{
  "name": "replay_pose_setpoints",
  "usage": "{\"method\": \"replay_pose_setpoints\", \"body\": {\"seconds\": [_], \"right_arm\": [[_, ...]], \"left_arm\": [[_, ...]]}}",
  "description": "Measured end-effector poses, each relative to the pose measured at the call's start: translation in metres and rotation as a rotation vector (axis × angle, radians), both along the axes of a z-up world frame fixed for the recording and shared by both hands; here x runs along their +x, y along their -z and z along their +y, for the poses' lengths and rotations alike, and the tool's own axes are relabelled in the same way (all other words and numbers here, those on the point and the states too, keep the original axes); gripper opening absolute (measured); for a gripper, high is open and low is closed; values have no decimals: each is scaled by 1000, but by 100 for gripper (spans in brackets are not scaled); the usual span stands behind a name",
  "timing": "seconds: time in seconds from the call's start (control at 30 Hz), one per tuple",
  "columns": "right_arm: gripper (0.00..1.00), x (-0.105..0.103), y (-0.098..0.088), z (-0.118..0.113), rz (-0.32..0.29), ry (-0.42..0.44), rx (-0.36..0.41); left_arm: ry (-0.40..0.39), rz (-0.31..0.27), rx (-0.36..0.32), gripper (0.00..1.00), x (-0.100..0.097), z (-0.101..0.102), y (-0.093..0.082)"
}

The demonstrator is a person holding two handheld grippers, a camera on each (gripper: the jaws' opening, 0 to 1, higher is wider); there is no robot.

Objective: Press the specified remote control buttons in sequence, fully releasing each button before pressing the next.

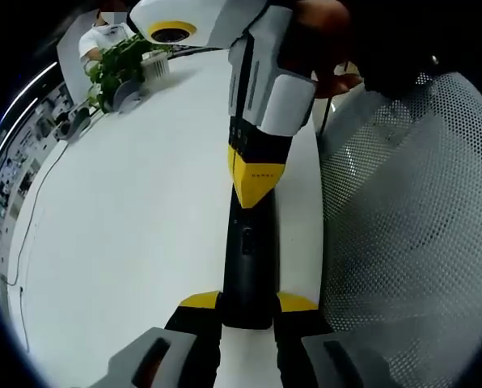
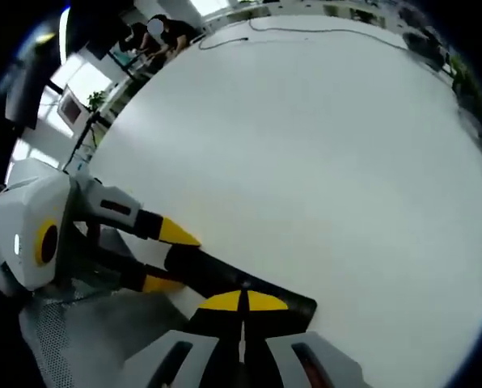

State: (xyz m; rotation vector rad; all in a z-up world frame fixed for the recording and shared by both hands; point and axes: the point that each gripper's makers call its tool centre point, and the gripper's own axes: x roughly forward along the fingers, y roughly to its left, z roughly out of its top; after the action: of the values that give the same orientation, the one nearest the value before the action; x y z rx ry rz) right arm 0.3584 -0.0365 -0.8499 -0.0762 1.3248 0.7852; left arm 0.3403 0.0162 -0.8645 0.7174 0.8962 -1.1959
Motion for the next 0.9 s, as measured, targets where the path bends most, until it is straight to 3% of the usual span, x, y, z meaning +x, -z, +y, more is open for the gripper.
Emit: {"method": "replay_pose_setpoints", "body": {"seconds": [0.43,0.9], "right_arm": [[0,-4,5,-1,-19,-54,-53],[0,-2,6,-3,11,4,-18]], "left_arm": [[8,-2,8,24,0,0,0],[10,5,6,24,0,0,1]]}}
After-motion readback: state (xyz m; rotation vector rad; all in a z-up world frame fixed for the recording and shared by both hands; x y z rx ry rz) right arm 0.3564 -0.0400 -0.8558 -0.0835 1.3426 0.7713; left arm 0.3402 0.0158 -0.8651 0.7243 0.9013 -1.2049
